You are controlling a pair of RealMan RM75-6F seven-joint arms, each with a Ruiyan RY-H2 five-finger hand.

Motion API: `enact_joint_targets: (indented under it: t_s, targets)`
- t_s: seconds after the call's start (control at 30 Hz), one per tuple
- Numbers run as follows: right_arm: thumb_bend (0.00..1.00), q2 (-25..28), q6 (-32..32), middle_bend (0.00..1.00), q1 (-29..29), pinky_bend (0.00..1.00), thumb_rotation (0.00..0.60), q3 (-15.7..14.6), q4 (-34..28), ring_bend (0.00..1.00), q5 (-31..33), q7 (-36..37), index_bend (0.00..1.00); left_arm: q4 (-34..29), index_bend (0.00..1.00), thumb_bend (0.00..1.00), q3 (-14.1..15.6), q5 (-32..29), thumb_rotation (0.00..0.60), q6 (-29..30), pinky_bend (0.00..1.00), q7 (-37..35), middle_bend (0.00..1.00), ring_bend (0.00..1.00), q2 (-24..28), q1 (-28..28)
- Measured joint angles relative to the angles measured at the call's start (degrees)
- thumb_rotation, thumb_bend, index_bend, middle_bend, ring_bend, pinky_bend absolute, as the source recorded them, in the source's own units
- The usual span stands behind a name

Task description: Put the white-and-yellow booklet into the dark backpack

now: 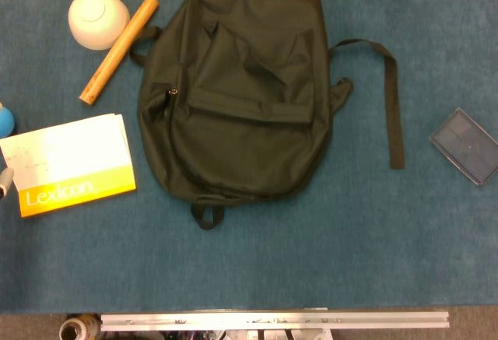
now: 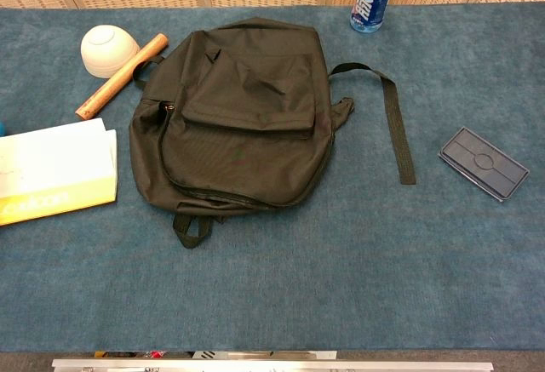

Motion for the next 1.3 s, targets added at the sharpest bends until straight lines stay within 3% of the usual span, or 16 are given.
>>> enact_joint_targets:
  t_s: [0.47,0.87,1.3]
  targets:
    - [0.09,1.3,0.0,0.29,1.0,0.19,0.6,1.6,-0.7,0.13,0.5,0.9,0.24,0.3,0.16,0.22,1.5,-0.4,0.6,-3.1,0.13,1.1,0.18,0.13,-0.5,-0.4]
    - [0.09,1.2,-1.2,0.29,2.2,0.19,0.6,1.7,-1.1,0.13,0.3,0.9,0.24,3.1,0.16,0.22,3.3,-3.3,0.6,-13.0,0.13,4.0,0.18,0.13,-4.5,-3.5]
    - [0.09,1.2,-0.9,0.29,1.8,0.19,0.6,1.3,-0.1,0.13,0.6,2.0,0.24,4.6,0.05,0.21,3.3,-11.7,0.6,-22.9,0.13,8.0,0.15,0.13,-8.5,-7.7]
